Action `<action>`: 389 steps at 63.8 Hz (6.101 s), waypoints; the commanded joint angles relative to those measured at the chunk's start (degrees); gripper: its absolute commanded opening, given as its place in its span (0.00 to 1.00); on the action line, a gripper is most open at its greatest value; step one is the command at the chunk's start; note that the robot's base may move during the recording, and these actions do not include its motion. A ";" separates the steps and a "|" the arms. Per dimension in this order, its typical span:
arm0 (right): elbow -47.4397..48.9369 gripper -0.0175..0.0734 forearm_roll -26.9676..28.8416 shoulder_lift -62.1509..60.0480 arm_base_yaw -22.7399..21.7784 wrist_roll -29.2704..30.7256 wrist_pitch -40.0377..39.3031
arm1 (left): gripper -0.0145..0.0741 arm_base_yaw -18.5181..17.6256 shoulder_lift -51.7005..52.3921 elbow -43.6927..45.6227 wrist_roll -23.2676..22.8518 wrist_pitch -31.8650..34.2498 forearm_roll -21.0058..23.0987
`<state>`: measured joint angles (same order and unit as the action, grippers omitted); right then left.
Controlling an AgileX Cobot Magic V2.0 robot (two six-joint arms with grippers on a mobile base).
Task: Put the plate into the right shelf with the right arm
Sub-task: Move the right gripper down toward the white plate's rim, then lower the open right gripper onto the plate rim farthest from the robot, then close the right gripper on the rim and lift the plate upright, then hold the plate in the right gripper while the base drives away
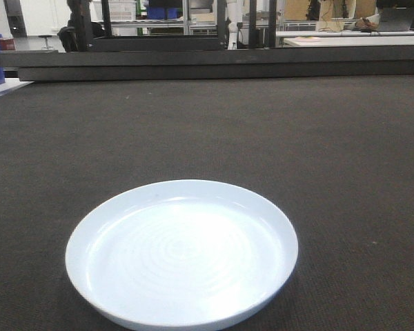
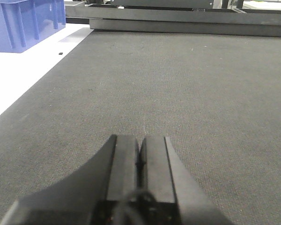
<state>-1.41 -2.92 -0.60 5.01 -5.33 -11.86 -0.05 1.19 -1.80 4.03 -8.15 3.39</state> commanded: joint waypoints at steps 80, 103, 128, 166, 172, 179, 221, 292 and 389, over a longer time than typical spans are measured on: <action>45.01 0.55 -4.26 62.02 15.03 -18.61 65.96 | 0.11 -0.24 0.09 -0.48 0.16 5.00 0.24; 57.31 0.86 0.44 79.65 29.08 -25.90 65.81 | 0.11 -0.24 0.09 -0.48 0.16 5.00 0.24; 67.10 0.86 0.52 92.48 35.22 -37.26 64.96 | 0.11 -0.24 0.09 -0.48 0.16 5.00 0.24; 67.38 0.75 0.27 96.97 35.65 -37.26 63.09 | 0.11 -0.24 0.09 -0.48 0.16 5.00 0.24; 67.38 0.61 0.22 96.97 35.65 -37.26 63.84 | 0.11 -0.24 0.09 -0.48 0.16 5.00 0.24; 67.38 0.41 0.10 96.97 35.65 -37.21 64.34 | 0.11 -0.24 0.09 -0.48 0.16 5.00 0.24; 54.31 0.25 -3.15 70.88 27.55 -28.81 54.55 | 0.11 -0.24 0.09 -0.48 0.16 5.00 0.24; 23.50 0.25 1.95 17.31 -0.06 1.84 19.68 | 0.11 -0.24 0.09 -0.48 0.16 5.00 0.24; 23.50 0.25 1.95 17.24 -0.06 1.84 15.66 | 0.11 -0.24 0.09 -0.48 0.16 5.00 0.24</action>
<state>20.49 -0.38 16.25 5.21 -3.69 10.00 -0.05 1.19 -1.80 4.03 -8.15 3.39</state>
